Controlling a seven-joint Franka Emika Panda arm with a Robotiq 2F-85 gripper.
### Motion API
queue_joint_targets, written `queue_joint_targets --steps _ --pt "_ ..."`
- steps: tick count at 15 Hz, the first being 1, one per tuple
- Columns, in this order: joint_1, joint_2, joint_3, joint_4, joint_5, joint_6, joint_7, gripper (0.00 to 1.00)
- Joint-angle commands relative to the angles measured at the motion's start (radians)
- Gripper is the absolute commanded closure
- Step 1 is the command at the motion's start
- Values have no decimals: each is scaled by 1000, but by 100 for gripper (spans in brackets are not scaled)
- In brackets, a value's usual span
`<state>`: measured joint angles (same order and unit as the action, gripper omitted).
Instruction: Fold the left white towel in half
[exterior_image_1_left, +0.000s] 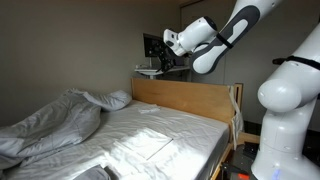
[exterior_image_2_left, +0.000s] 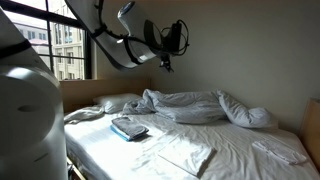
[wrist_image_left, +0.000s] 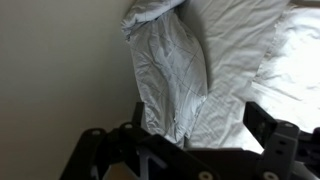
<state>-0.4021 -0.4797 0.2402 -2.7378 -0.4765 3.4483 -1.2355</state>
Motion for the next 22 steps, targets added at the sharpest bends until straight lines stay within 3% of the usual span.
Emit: queue_joint_targets --steps 1,4,8,10,11,13,16,17,18,19,21,22 --pt "-82 26 93 -34 15 27 -33 0" --pt "-187 30 203 -68 30 24 -54 0" --pt "-411 37 410 -40 36 23 -37 0" --pt "-558 23 567 -34 51 22 -20 0" --pt "-557 -38 599 -87 104 21 -36 0" --pt "-718 -28 769 -35 111 21 3 0" --pt "-814 -134 946 -83 225 22 19 0" --pt "-921 -136 1044 -40 204 26 52 0" --pt "-951 -173 1109 -42 243 26 65 0" --pt "-940 -174 1094 -45 266 24 35 0" --pt "-992 -233 1176 -33 319 24 58 0" --pt "-1005 -272 1187 -29 285 21 128 0"
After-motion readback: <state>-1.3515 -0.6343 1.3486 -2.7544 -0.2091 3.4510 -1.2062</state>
